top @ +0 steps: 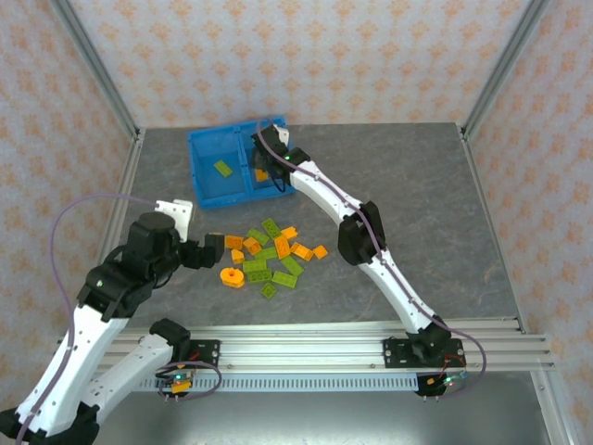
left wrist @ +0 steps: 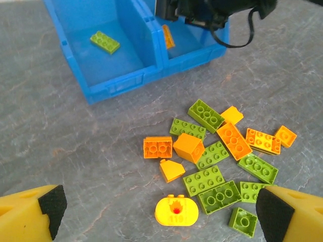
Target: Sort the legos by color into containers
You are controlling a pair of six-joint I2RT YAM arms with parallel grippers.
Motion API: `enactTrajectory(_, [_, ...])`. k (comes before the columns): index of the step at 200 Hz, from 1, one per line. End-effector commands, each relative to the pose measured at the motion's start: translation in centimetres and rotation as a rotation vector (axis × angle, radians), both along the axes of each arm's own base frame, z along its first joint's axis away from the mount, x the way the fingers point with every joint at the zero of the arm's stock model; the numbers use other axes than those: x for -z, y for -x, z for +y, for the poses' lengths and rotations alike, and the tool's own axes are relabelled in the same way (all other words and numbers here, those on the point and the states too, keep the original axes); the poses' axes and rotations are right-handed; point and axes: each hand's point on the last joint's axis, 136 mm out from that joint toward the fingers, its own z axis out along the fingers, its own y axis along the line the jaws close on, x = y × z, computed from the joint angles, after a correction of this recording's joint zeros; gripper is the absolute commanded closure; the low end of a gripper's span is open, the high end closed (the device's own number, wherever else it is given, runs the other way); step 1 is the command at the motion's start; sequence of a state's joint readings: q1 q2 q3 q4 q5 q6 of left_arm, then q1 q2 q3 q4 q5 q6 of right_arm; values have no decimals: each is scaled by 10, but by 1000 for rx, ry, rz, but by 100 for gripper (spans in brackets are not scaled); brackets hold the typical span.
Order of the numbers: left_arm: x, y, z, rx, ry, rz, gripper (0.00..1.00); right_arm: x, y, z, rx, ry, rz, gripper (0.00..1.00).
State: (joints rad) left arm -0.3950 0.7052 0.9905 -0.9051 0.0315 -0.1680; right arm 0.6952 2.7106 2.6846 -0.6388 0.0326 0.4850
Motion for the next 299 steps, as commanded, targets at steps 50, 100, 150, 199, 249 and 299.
enactTrajectory(50, [34,-49,-9,-241,137,210,0,-191,44,-23,-39,-166,-142,31])
enactTrajectory(100, [118,-77,-7,-453,306,493,0,-202,150,-72,-210,-84,73,24])
enactTrajectory(150, [193,-85,-19,-583,418,757,0,-183,215,-124,-191,-60,166,15])
enactTrajectory(199, [220,-97,-18,-626,425,753,1,-183,224,-131,-169,-90,171,14])
enactTrajectory(249, [240,-107,-15,-668,428,750,26,-186,226,-130,-175,-95,171,14])
enactTrajectory(299, [248,-104,-14,-687,441,770,55,-174,238,-124,-224,-114,234,14])
